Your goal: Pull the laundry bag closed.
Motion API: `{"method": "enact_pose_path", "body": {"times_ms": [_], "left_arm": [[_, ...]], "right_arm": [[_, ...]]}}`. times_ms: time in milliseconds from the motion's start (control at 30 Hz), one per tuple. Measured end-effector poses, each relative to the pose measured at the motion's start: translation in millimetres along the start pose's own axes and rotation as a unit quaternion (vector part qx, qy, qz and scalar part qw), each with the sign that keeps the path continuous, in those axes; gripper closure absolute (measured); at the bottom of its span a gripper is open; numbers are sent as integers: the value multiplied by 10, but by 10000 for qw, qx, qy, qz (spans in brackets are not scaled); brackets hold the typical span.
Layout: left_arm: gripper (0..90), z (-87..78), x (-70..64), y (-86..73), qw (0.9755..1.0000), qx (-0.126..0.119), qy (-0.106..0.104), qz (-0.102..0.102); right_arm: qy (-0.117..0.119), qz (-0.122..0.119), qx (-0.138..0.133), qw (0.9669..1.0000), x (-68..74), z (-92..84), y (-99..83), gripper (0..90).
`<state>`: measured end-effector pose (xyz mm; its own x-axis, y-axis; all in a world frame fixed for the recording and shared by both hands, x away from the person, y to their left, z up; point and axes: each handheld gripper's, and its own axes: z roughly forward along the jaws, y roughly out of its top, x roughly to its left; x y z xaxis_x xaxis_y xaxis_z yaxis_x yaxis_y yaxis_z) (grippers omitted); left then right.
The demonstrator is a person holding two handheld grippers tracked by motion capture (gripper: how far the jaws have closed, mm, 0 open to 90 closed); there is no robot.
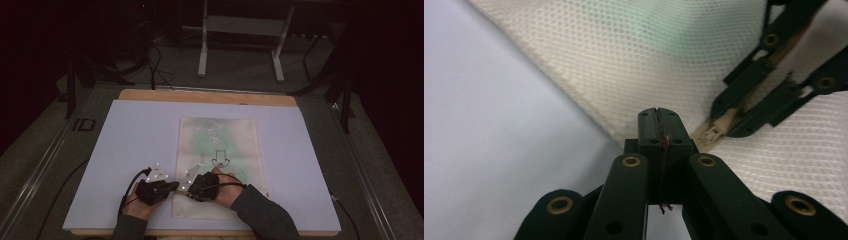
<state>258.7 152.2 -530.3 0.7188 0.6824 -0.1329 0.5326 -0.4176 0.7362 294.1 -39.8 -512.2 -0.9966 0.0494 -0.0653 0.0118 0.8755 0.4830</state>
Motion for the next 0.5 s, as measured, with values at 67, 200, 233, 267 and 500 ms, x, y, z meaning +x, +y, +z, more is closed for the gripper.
{"method": "enact_pose_path", "body": {"times_ms": [67, 200, 233, 267, 500], "left_arm": [[891, -4, -25, 6, 10000, -21, -90, 26], [891, 23, -65, 1, 9998, 82, -170, 110], [890, 38, -67, -6, 9997, 114, -163, 121], [890, 47, -62, -11, 9997, 141, -171, 143], [892, 76, -59, -27, 9996, 201, -175, 113]], "right_arm": [[-1, 3, 12, 10000, 0, -1, 1, 822], [14, 42, -27, 10000, -3, -1, -9, 822], [18, 43, -35, 10000, -5, 0, -10, 822], [21, 43, -32, 10000, -5, 0, -9, 821], [-2, -33, 67, 10000, 5, 0, 18, 822]]}}
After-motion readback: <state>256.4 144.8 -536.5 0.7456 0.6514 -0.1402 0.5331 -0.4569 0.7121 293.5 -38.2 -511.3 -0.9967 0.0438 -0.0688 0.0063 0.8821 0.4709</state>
